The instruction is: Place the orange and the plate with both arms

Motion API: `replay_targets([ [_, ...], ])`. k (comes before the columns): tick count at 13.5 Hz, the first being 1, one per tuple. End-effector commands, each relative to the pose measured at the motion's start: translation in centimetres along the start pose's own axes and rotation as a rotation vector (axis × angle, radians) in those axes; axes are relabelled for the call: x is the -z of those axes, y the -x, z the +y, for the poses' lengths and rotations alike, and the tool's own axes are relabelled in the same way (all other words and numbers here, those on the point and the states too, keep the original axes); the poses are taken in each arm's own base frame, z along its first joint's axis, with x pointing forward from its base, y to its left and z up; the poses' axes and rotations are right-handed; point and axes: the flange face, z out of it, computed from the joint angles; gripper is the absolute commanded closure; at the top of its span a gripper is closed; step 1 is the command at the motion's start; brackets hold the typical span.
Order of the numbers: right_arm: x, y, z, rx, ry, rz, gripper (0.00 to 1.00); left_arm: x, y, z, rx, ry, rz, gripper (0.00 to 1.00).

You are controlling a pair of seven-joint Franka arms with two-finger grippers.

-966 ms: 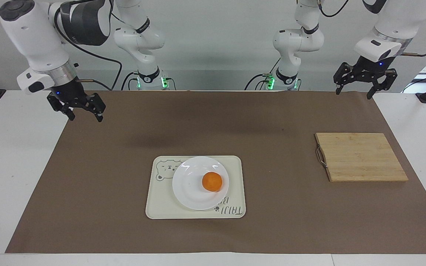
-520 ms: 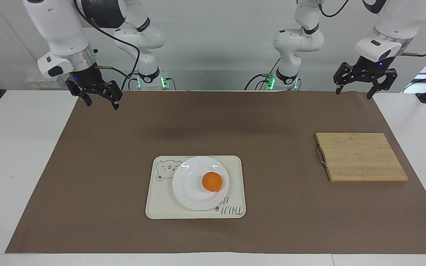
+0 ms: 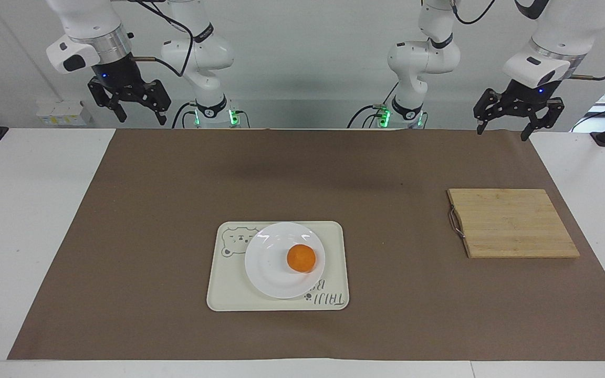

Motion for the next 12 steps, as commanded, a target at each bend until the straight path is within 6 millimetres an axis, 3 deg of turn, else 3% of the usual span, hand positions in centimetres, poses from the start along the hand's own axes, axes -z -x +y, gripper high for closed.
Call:
replay_targets([
  [1,-0.4,0.0,-0.2,0.037,0.005,0.023,0.0,0.5,0.1,-0.4,0.002,-0.007,-0.007,0.0],
  [9,-1.2,0.7,0.2,0.036,-0.008,-0.012,0.0,0.5,0.1,-0.3,0.0,-0.007,-0.007,0.0],
  [12,-0.2,1.3,0.8,0.041,0.011,-0.046,0.0,0.5,0.1,-0.4,0.002,-0.007,-0.007,0.0],
])
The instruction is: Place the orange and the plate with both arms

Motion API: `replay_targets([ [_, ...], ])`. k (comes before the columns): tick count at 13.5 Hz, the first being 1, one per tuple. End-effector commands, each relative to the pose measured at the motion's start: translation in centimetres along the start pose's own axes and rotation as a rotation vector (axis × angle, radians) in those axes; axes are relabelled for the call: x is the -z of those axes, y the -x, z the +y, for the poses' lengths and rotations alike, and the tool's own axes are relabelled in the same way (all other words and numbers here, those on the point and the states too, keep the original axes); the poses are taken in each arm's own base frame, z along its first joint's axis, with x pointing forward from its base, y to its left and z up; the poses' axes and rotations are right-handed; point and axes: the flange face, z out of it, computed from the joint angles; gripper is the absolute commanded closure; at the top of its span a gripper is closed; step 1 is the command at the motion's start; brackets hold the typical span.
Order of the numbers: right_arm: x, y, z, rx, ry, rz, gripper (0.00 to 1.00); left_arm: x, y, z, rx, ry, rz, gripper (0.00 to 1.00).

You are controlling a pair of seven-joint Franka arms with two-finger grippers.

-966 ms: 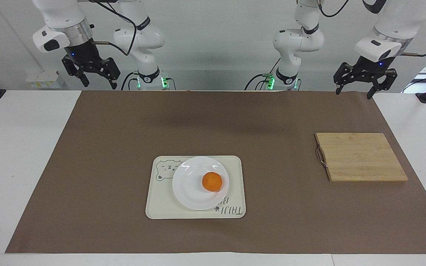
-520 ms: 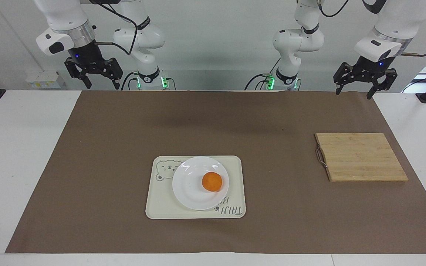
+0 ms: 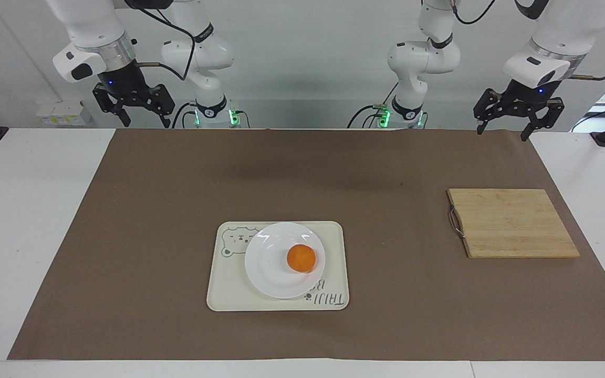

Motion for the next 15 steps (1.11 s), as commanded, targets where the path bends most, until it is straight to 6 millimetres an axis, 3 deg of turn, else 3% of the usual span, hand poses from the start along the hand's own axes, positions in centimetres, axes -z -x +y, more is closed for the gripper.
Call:
replay_targets([
  [1,0.84,0.92,0.66,0.022,0.004,0.0,0.0,0.54,0.06,-0.34,0.0,-0.007,-0.007,0.0],
  [15,0.64,0.54,1.05,0.05,0.034,0.012,0.0,0.54,0.06,-0.34,0.0,-0.007,-0.007,0.0],
])
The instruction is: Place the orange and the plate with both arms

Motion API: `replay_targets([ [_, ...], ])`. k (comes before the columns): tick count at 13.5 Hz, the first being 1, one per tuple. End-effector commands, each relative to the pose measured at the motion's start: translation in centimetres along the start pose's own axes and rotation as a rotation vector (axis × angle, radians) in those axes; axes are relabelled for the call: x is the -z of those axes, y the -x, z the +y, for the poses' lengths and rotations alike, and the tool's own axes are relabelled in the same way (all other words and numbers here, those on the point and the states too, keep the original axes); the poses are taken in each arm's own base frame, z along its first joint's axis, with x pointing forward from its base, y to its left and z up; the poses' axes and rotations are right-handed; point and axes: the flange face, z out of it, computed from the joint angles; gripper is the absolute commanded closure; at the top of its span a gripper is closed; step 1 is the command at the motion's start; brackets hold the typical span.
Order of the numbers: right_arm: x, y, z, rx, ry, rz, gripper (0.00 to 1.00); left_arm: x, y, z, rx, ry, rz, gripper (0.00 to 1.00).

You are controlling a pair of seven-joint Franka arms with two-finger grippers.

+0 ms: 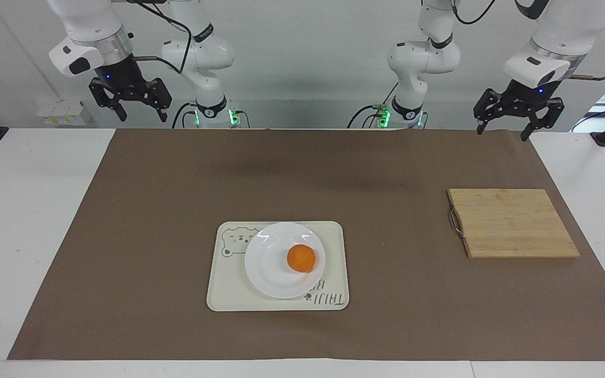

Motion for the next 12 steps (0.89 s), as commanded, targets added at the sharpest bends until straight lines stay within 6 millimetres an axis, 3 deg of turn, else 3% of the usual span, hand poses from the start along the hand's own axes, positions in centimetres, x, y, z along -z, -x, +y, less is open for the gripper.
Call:
replay_targets([
  [1,0.04,0.12,0.73,0.016,0.022,0.007,0.0,0.53,0.07,-0.42,0.002,-0.007,-0.007,0.0],
  [12,0.17,-0.03,0.79,0.011,0.006,0.009,0.0,0.57,-0.07,-0.37,-0.001,-0.009,0.003,0.0],
])
